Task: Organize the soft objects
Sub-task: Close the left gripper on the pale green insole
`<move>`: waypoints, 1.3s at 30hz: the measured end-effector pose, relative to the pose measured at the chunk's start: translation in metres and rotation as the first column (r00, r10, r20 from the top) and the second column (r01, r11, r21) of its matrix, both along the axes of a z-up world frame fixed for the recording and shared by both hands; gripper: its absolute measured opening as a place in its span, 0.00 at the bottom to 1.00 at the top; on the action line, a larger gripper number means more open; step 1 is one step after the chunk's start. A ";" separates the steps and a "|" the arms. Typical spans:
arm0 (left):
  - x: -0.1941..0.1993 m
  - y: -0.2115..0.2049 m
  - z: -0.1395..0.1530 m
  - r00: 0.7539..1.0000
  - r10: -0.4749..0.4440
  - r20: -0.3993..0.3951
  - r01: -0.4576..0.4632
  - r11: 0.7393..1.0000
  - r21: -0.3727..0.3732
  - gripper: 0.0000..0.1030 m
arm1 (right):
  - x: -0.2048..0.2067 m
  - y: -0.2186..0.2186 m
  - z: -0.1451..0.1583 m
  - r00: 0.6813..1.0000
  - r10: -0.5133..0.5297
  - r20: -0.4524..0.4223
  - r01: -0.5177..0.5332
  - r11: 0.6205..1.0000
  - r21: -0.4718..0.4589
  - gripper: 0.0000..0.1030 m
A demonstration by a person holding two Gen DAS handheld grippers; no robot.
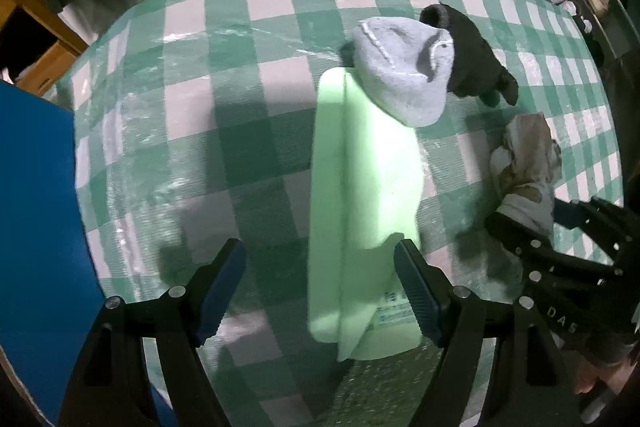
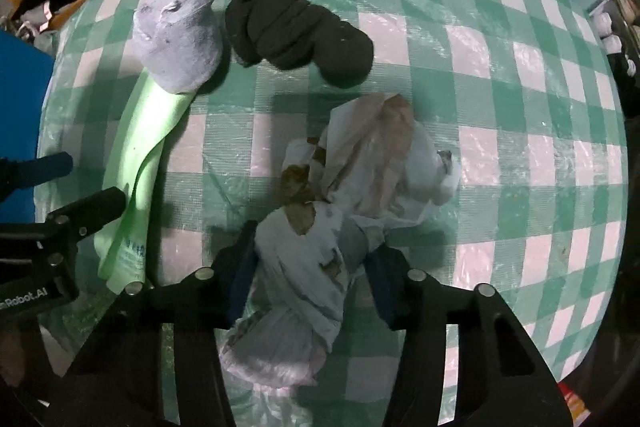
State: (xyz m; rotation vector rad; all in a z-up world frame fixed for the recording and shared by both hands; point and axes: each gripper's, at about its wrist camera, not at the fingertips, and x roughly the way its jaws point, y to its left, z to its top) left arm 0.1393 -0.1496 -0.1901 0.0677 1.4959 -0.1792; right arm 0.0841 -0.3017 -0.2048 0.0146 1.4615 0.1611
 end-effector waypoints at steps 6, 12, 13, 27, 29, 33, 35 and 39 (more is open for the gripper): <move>0.006 -0.016 -0.006 1.000 -0.014 0.005 0.013 1.000 0.028 0.78 | 0.000 -0.001 0.008 1.000 0.001 0.015 -0.001 1.000 0.021 0.47; 0.015 -0.032 -0.009 0.999 -0.028 0.025 0.026 0.998 0.064 0.80 | -0.009 -0.006 0.016 1.000 0.008 0.024 -0.009 0.999 0.042 0.47; 0.014 -0.033 -0.009 0.999 -0.031 0.031 0.028 0.997 0.074 0.80 | -0.009 -0.008 0.013 1.000 0.007 0.026 -0.008 0.999 0.043 0.47; -0.001 -0.028 -0.003 0.994 -0.059 0.092 0.052 0.996 0.071 0.08 | -0.001 -0.014 0.019 0.999 -0.019 0.034 0.017 0.998 0.056 0.47; -0.003 -0.021 -0.001 0.995 -0.049 0.084 0.045 0.998 0.053 0.05 | -0.001 -0.012 0.021 0.999 -0.015 0.038 0.012 0.998 0.058 0.47; -0.008 -0.010 0.001 0.996 -0.038 0.084 0.035 0.998 0.043 0.04 | -0.004 -0.012 0.027 0.999 -0.002 0.050 -0.002 0.998 0.066 0.47; -0.009 -0.007 0.002 0.995 -0.040 0.090 0.036 0.998 0.044 0.04 | -0.006 -0.012 0.031 0.998 0.003 0.058 -0.007 0.998 0.066 0.47; -0.015 -0.003 0.012 0.994 -0.042 0.105 0.039 0.999 0.027 0.04 | -0.010 -0.012 0.039 0.997 0.009 0.074 -0.014 0.998 0.065 0.47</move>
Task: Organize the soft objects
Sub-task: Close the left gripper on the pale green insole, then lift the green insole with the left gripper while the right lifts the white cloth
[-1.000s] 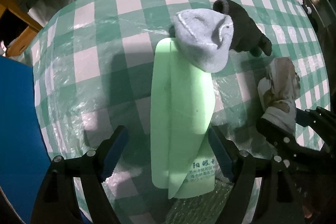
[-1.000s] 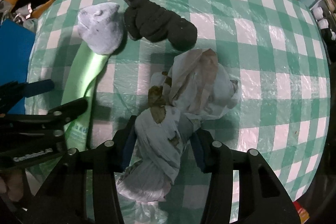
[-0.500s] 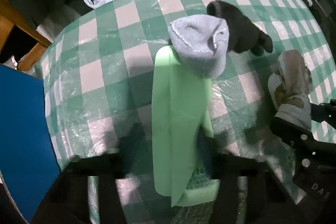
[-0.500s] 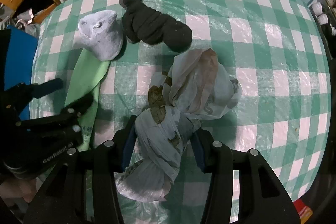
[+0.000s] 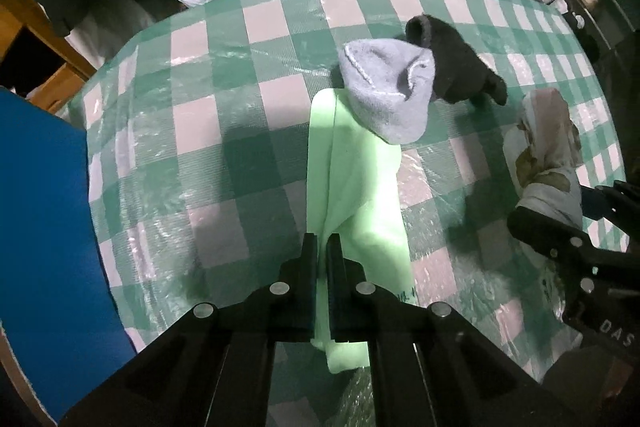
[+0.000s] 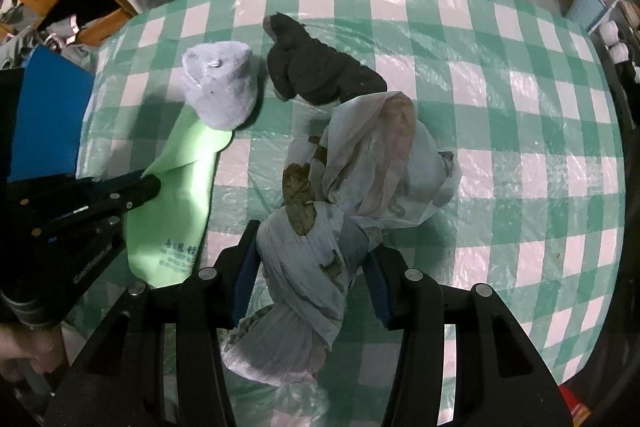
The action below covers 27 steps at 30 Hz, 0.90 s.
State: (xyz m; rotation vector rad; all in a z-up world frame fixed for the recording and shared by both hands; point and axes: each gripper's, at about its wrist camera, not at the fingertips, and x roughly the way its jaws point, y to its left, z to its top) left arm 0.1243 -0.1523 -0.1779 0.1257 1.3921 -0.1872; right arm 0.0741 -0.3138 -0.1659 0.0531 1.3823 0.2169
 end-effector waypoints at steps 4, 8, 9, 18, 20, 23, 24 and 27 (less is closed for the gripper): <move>-0.004 0.005 0.010 1.000 0.006 0.015 -0.006 1.000 -0.014 0.04 | -0.004 -0.001 0.007 1.000 0.001 0.010 -0.001 1.000 0.005 0.47; 0.000 0.011 0.005 1.000 0.022 -0.012 -0.022 0.998 -0.053 0.07 | -0.006 0.001 0.009 1.000 0.004 0.013 -0.004 1.000 0.007 0.47; 0.001 0.012 0.002 0.999 0.028 -0.031 -0.030 0.998 -0.062 0.11 | -0.006 0.003 0.010 1.000 0.003 0.012 -0.003 1.000 0.006 0.47; 0.003 0.002 -0.004 0.998 0.054 -0.029 -0.055 0.997 -0.057 0.64 | -0.007 -0.001 0.009 1.000 -0.009 0.007 0.009 1.000 0.005 0.47; -0.001 -0.004 -0.002 0.998 0.059 -0.015 -0.060 0.997 -0.045 0.66 | -0.006 -0.002 0.009 1.000 -0.011 0.009 0.011 1.000 0.006 0.47; -0.002 -0.011 -0.006 0.998 0.060 -0.021 -0.061 0.998 -0.022 0.66 | -0.005 -0.004 0.007 1.000 -0.016 0.007 0.016 1.000 0.007 0.47; -0.003 -0.013 -0.008 0.998 0.058 -0.024 -0.058 0.998 -0.017 0.66 | -0.005 -0.005 0.006 1.000 -0.018 0.005 0.018 1.000 0.007 0.47; -0.004 -0.020 -0.015 0.999 0.049 -0.025 -0.048 0.999 0.023 0.66 | -0.004 -0.008 0.005 1.000 -0.027 0.002 0.027 1.000 0.008 0.47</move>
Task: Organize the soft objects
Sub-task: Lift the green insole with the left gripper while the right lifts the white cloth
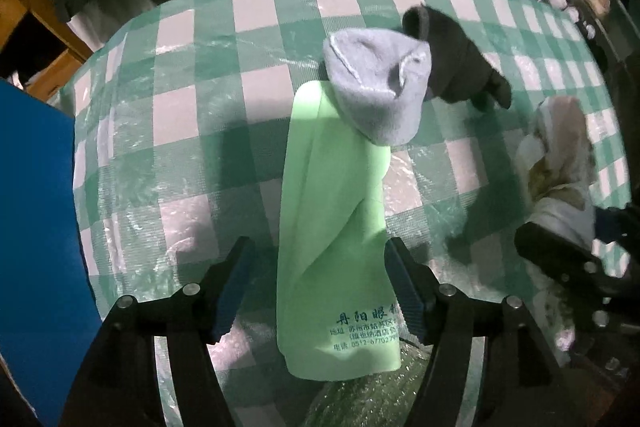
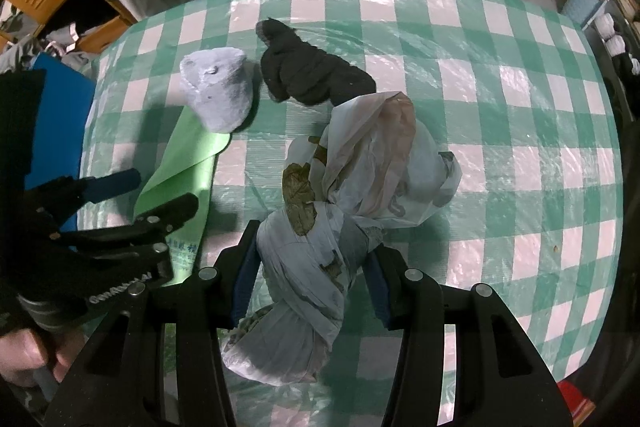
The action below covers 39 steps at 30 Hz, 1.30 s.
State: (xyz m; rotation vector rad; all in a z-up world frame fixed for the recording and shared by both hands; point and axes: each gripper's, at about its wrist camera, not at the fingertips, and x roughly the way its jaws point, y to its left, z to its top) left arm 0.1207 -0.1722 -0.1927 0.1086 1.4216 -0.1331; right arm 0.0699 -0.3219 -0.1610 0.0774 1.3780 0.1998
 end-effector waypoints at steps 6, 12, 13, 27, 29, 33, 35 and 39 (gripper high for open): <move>-0.006 -0.013 -0.004 0.998 -0.046 0.032 0.043 0.996 0.075 0.72 | 0.001 -0.004 -0.002 1.000 -0.011 -0.004 0.011 1.000 0.004 0.47; -0.012 -0.014 -0.004 0.995 -0.071 0.069 0.065 0.994 0.083 0.70 | 0.001 -0.005 -0.003 1.000 -0.015 -0.008 0.015 1.000 0.007 0.47; -0.022 -0.018 0.003 0.994 -0.073 0.077 0.066 0.994 0.083 0.65 | 0.002 -0.004 -0.003 1.000 -0.015 -0.007 0.015 1.000 0.008 0.47; -0.024 0.008 0.014 0.998 -0.034 0.060 0.033 0.999 0.018 0.04 | 0.000 -0.003 0.002 1.000 -0.011 0.004 0.011 1.000 0.015 0.47; -0.025 0.012 0.018 0.998 -0.028 0.059 0.028 1.000 0.002 0.04 | 0.000 -0.001 0.005 1.000 -0.004 0.011 0.004 1.000 0.014 0.47; -0.030 0.017 0.032 0.996 -0.025 0.087 0.026 1.000 -0.013 0.04 | 0.000 0.002 0.010 1.000 0.003 0.022 -0.003 1.000 0.015 0.47; -0.031 0.020 0.039 0.994 -0.027 0.102 0.028 0.999 -0.015 0.04 | 0.000 0.005 0.013 0.999 0.011 0.030 -0.012 1.000 0.012 0.47; -0.037 0.024 0.053 0.991 -0.025 0.129 0.028 0.999 -0.021 0.04 | 0.000 0.012 0.019 0.999 0.028 0.046 -0.028 1.000 0.002 0.47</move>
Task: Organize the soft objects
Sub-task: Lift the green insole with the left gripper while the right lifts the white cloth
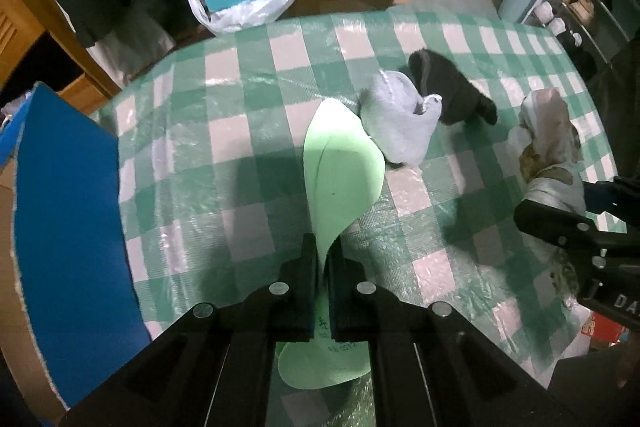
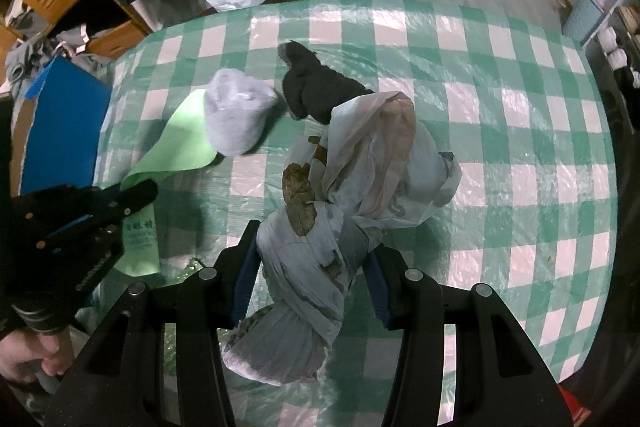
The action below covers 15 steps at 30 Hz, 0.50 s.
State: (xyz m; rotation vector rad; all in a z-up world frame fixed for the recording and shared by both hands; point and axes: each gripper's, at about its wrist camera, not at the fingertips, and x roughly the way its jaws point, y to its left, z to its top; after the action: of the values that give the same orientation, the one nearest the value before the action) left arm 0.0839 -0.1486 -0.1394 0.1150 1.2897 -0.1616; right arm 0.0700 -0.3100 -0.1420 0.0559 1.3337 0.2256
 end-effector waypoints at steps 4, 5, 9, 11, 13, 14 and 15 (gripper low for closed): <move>-0.007 0.006 0.014 1.000 0.000 0.030 0.000 1.000 0.002 0.04 | -0.003 0.004 0.007 1.000 0.008 0.017 -0.008 1.000 -0.006 0.47; -0.008 0.008 0.018 0.999 0.002 0.038 -0.002 1.000 0.003 0.04 | -0.003 0.005 0.009 1.000 0.010 0.021 -0.009 1.000 -0.007 0.47; -0.015 0.015 0.030 0.998 0.008 0.061 -0.008 1.000 0.000 0.04 | -0.005 0.010 0.018 0.999 0.017 0.044 -0.016 1.000 -0.013 0.47; -0.013 0.020 0.034 0.997 0.012 0.073 -0.012 1.000 -0.002 0.04 | -0.006 0.013 0.024 0.998 0.024 0.058 -0.023 1.000 -0.016 0.47; -0.016 0.024 0.039 0.996 0.016 0.084 -0.016 1.000 -0.004 0.04 | -0.008 0.017 0.030 0.997 0.031 0.070 -0.030 0.999 -0.018 0.47; -0.017 0.026 0.043 0.996 0.020 0.090 -0.020 1.000 -0.006 0.04 | -0.009 0.019 0.033 0.996 0.035 0.077 -0.034 0.999 -0.018 0.47; -0.017 0.028 0.044 0.995 0.022 0.094 -0.022 1.000 -0.008 0.04 | -0.010 0.021 0.035 0.996 0.038 0.080 -0.037 0.999 -0.018 0.47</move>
State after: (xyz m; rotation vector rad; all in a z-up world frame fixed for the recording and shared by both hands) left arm 0.0669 -0.1204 -0.0952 0.1012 1.1962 -0.1401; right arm 0.0604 -0.2890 -0.1072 0.0079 1.2572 0.2459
